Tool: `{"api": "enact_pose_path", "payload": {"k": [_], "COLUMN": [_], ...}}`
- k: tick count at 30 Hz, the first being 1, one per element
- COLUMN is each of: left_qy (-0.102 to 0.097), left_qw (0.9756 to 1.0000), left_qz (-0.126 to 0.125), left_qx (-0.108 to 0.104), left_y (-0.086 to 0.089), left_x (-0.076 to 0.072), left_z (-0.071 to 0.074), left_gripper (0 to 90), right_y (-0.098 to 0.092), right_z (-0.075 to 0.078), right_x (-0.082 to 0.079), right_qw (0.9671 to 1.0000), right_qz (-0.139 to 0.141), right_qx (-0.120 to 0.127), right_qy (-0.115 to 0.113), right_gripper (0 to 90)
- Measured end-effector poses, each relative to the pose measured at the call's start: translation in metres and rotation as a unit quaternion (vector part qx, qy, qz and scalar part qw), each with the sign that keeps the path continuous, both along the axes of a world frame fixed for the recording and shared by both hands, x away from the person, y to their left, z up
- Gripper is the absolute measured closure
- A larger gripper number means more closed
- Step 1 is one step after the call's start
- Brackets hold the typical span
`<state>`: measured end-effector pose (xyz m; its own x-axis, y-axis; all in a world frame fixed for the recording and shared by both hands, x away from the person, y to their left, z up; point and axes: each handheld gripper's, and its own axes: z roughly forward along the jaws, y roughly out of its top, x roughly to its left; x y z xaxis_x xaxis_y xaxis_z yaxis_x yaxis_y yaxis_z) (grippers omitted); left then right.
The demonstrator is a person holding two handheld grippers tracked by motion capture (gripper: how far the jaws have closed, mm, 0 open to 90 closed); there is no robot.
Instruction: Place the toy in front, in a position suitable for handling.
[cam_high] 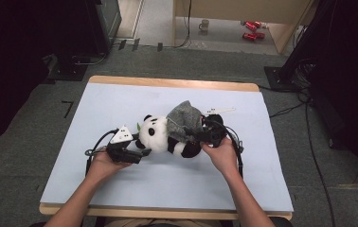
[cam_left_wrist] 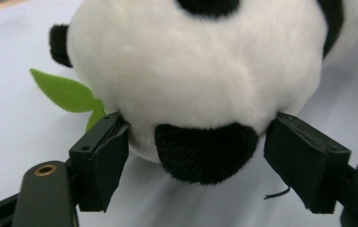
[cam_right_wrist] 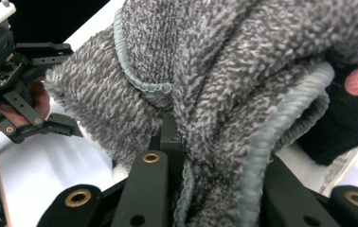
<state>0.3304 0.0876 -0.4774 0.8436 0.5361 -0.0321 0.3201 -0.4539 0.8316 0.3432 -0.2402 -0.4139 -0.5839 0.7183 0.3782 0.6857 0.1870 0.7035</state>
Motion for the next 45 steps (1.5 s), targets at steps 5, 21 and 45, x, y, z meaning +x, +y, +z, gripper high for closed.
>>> {"api": "enact_pose_path", "payload": {"k": [5,21,45], "left_qy": [-0.015,0.102,0.120], "left_qw": [0.9994,0.9914,0.9877], "left_qz": [0.022,0.079,0.093], "left_qx": [0.019,-0.019,-0.036], "left_y": [-0.011,-0.026,-0.025], "left_x": [-0.002,-0.009,-0.008], "left_z": [0.000,0.040,0.027], "left_gripper": [27.7,60.0,50.9], "right_y": [-0.002,0.006,0.056], "right_z": [0.000,0.065,0.015], "right_x": [0.004,-0.023,-0.016], "right_qw": [1.0000,0.9975,0.9976], "right_qz": [-0.008,0.006,0.043], "right_qx": [0.003,0.051,-0.044], "right_qy": [0.003,-0.048,-0.031], "right_gripper": [77.7,79.1,78.3]}}
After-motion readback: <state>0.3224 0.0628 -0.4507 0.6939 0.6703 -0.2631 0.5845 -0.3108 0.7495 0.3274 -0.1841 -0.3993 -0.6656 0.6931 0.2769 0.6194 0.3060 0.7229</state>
